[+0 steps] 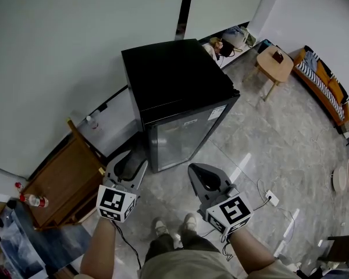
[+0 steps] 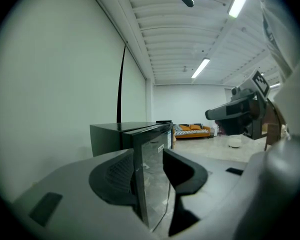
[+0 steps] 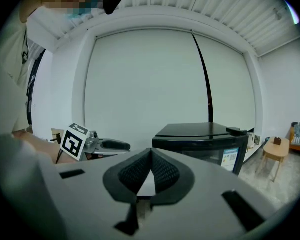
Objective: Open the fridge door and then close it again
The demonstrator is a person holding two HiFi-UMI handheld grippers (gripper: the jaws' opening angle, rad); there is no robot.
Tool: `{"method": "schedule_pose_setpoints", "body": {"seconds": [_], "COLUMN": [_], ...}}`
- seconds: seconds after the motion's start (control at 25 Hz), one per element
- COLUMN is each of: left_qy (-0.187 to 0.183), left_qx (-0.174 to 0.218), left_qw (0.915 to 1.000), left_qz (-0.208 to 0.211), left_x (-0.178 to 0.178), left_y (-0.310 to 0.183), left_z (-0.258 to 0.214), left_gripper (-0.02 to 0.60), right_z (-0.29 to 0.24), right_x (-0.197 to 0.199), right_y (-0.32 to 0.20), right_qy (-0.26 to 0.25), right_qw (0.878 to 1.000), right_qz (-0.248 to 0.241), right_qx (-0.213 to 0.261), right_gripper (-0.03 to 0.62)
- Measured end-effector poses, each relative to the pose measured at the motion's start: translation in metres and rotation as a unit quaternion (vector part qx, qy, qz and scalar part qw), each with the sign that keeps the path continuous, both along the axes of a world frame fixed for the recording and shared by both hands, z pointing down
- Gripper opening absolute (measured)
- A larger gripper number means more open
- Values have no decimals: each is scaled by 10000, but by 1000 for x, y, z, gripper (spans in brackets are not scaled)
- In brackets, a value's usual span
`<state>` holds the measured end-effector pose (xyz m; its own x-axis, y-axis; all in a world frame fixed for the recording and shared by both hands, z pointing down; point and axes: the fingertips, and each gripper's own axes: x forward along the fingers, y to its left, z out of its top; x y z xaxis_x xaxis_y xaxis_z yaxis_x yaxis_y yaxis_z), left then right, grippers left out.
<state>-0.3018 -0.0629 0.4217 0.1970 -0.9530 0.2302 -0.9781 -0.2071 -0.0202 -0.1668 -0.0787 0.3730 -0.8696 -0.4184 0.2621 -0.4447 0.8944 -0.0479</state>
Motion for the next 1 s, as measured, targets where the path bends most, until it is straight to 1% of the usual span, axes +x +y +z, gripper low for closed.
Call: {"method": "schedule_pose_setpoints", "body": {"seconds": [0.16, 0.44, 0.56, 0.68, 1.0], "left_qy": [-20, -29, -30, -115, 113], "left_qx": [-91, -355, -350, -329, -620], "left_qw": [10000, 9991, 9991, 9991, 9977], "left_qz": [1, 212, 246, 238, 246], "left_x": [-6, -8, -10, -14, -19], "left_y": [-18, -47, -58, -68, -85], "left_z": [21, 70, 86, 102, 152], "left_gripper": [164, 178, 178, 178, 177], "right_z": [15, 40, 50, 65, 98], "right_x": [-4, -13, -15, -15, -13], "right_y": [-9, -27, -33, -40, -52], "right_qy": [1, 45, 40, 77, 195], "right_qw": [9999, 9995, 9994, 9991, 9980], "right_qz": [11, 60, 62, 98, 163], "right_qx": [-136, -303, -344, -402, -582], "right_gripper": [-5, -5, -3, -5, -5]}}
